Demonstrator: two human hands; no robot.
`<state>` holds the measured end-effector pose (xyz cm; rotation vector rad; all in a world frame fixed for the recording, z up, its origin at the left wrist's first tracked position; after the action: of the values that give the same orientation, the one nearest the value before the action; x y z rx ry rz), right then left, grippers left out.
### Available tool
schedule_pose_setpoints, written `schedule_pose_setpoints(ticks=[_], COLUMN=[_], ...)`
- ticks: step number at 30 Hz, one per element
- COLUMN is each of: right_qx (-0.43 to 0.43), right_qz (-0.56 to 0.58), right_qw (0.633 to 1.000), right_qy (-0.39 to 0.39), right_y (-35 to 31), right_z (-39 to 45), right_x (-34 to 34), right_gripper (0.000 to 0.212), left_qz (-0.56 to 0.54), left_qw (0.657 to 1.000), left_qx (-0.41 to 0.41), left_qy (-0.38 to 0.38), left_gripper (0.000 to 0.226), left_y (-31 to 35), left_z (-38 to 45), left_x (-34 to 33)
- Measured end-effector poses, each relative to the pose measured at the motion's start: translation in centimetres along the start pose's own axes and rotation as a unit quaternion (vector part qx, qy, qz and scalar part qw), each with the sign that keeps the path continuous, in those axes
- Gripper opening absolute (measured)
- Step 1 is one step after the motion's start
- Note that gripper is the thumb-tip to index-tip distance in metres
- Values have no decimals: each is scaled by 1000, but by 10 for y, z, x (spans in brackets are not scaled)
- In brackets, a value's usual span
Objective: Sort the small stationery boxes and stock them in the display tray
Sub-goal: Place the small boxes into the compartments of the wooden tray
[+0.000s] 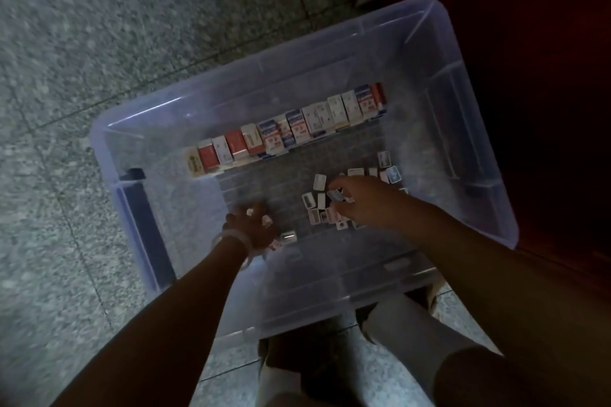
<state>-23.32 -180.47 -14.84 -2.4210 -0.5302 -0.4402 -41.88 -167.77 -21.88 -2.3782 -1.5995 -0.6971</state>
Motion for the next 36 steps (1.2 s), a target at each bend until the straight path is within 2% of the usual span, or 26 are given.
schedule_pose_setpoints(ticks=[3,8,12,17,19,23,29,33,36], right_qx=[-15,-11,-17,-33,-41,-68,-69,-80,-82], right_qz=[28,51,46,54,58,98,98,126,141], right_qw=[999,999,999,998,997,993,992,988,985], right_qy=[-3,7,-17,-22,-8,24,28,34,52], right_y=[-1,-7,-2,8,13,18,14,13,11], right_z=[1,-1,-6,-15,-17,-17,-18,-22,-27], right_x=[4,-2,-7,-6,-2,3,4,8,17], right_gripper=[41,36,39,41,37,33,30,30,30], left_qz=[-17,40,-12,20,8,-96,16,-27,-38], left_qw=[997,985,982,974,973,960,973,982,981], left_qx=[-7,-43,-78,-108,-88,-5,-96,-124,-141], left_qy=[-73,-161,-174,-198,-215,-262,-210,-143,-125], left_gripper=[57,53,51,39,37,24,32,10,23], left_y=[1,1,5,20,21,17,30,18,14], left_z=[-5,-9,-16,-18,-18,-19,-25,-27,-33], left_x=[-11,-16,-20,-29,-25,-20,-32,-39,-36])
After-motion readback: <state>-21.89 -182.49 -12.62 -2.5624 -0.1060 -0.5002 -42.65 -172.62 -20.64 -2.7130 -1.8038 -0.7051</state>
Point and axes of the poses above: each hand's wrist, its own z-axis towards the middle knuckle, its own x-axis out of the back of the hand, y = z × x, the point moved 1 cm from there along z, towards the middle knuckle, and after that the axes turned 2 degrees about -z, right-handed, at the moved point
